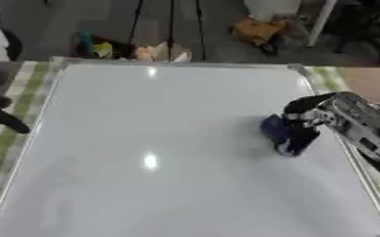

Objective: Wipe the whiteboard clean with a brush.

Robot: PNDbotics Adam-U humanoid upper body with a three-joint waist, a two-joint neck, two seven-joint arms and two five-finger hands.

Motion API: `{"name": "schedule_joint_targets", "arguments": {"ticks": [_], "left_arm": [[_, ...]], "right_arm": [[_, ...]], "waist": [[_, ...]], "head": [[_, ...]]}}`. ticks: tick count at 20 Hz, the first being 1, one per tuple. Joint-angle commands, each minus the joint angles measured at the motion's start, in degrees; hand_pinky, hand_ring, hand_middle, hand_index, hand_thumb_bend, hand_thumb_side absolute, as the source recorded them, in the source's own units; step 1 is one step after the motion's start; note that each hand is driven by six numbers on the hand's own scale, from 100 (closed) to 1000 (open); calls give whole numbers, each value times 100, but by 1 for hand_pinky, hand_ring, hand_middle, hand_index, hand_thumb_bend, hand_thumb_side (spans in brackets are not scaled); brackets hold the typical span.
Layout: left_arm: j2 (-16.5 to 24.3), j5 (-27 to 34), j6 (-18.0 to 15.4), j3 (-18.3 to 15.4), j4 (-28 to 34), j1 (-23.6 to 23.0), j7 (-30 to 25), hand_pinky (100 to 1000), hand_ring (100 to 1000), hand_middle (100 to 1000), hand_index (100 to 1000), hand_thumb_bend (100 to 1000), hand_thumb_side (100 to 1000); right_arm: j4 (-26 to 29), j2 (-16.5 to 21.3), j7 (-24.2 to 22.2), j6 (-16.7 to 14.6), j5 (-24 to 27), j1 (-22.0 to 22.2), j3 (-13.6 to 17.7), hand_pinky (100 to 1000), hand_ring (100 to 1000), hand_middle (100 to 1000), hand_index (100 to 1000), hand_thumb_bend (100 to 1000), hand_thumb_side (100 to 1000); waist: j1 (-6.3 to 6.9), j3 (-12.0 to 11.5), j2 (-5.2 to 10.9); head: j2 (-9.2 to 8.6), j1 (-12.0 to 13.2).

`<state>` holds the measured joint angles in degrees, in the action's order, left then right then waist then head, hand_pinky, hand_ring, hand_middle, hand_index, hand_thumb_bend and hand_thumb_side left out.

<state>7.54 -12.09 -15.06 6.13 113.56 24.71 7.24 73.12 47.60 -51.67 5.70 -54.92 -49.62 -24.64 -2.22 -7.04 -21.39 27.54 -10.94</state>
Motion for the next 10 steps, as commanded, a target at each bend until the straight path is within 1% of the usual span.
{"name": "schedule_joint_targets", "arguments": {"ticks": [1,5,10], "left_arm": [[50,-5,-6,19,103,36,-2,417,832,727,629,100,921],[56,-12,-5,13,103,32,3,418,832,728,630,100,919],[51,-12,-2,15,103,29,4,418,832,728,629,100,920]], "right_arm": [[-510,37,-30,-20,-332,10,83,685,672,338,285,100,628],[-719,8,-30,-8,-518,-42,209,686,674,339,287,100,640],[-658,-10,-30,32,-539,-101,304,676,662,332,280,100,639]], "waist": [[39,22,73],[38,46,73],[35,54,78]], "head": [[-55,17],[-57,34],[-53,45]]}}
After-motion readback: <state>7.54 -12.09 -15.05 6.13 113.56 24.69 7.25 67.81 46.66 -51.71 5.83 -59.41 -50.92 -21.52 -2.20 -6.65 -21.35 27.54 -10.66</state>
